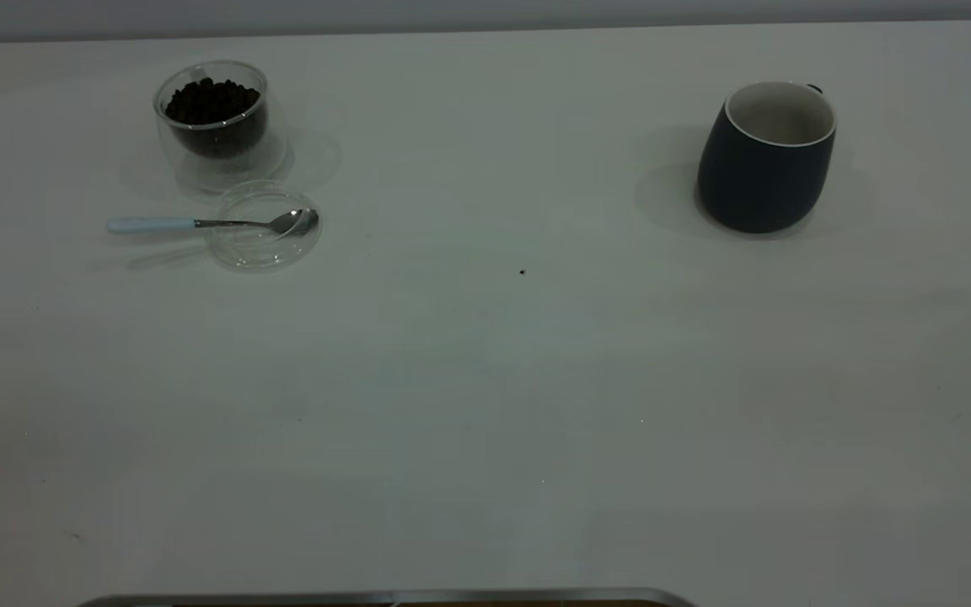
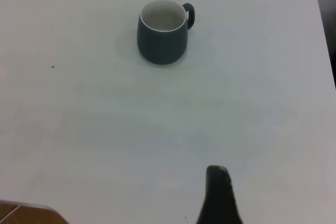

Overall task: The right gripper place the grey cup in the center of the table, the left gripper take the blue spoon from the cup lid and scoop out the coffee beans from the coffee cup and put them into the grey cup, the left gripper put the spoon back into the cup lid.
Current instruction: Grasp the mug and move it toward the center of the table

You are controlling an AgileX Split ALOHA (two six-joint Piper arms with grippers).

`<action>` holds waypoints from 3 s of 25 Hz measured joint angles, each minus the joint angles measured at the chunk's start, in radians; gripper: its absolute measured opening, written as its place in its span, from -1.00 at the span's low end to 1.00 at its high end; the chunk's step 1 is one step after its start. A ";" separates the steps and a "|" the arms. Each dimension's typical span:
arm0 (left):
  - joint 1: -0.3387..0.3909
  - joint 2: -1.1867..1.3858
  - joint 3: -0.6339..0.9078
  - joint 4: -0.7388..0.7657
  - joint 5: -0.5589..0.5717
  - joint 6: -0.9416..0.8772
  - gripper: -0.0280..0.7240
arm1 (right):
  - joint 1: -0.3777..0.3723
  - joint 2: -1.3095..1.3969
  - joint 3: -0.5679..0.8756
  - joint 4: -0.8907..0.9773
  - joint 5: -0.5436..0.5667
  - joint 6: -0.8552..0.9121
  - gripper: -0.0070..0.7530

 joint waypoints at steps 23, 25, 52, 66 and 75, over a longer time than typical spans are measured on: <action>0.000 0.000 0.000 0.000 0.000 0.000 0.65 | 0.000 0.000 0.000 0.000 0.000 0.000 0.57; 0.000 0.000 0.000 0.000 0.000 0.000 0.65 | 0.000 0.000 0.000 0.000 0.000 0.000 0.57; 0.000 0.000 0.000 0.000 0.000 0.000 0.65 | 0.000 0.040 -0.002 -0.012 -0.092 -0.046 0.57; 0.000 0.000 0.000 0.000 0.000 0.000 0.65 | 0.000 0.889 -0.188 -0.096 -0.400 -0.227 0.99; 0.000 0.000 0.000 0.000 0.000 0.000 0.65 | 0.000 1.392 -0.275 -0.124 -0.650 -0.487 0.98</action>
